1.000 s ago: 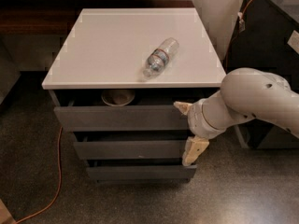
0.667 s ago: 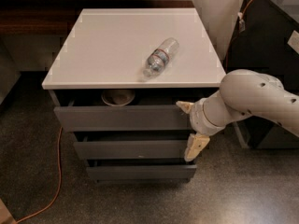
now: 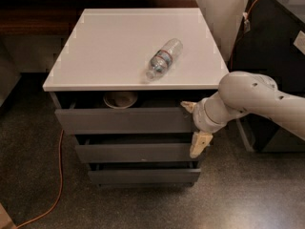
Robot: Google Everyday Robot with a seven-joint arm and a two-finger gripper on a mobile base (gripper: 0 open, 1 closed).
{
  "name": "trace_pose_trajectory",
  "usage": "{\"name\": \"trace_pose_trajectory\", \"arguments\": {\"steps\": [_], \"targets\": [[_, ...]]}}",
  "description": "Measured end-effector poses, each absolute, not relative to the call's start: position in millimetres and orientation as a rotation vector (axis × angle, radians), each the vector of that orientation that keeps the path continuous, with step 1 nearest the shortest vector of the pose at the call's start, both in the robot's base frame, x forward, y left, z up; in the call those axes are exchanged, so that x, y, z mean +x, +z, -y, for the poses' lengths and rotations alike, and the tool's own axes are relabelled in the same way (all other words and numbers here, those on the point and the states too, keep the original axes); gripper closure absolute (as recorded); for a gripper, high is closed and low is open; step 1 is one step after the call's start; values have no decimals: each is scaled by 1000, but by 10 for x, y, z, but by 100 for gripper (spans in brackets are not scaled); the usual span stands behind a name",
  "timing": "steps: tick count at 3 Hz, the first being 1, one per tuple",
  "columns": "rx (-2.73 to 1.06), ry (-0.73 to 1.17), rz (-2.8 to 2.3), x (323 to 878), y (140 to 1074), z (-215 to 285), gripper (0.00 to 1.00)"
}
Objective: Place water bottle into top drawer
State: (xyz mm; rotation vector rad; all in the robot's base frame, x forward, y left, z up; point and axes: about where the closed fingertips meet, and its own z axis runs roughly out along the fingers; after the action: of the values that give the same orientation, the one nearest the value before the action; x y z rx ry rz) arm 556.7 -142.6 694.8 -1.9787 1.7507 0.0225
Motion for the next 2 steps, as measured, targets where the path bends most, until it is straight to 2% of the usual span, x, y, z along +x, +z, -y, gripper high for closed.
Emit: {"name": "trace_pose_trajectory", "arguments": {"steps": [2], "targets": [[-1978, -33, -1715, 5971, 6766, 1459, 0]]}}
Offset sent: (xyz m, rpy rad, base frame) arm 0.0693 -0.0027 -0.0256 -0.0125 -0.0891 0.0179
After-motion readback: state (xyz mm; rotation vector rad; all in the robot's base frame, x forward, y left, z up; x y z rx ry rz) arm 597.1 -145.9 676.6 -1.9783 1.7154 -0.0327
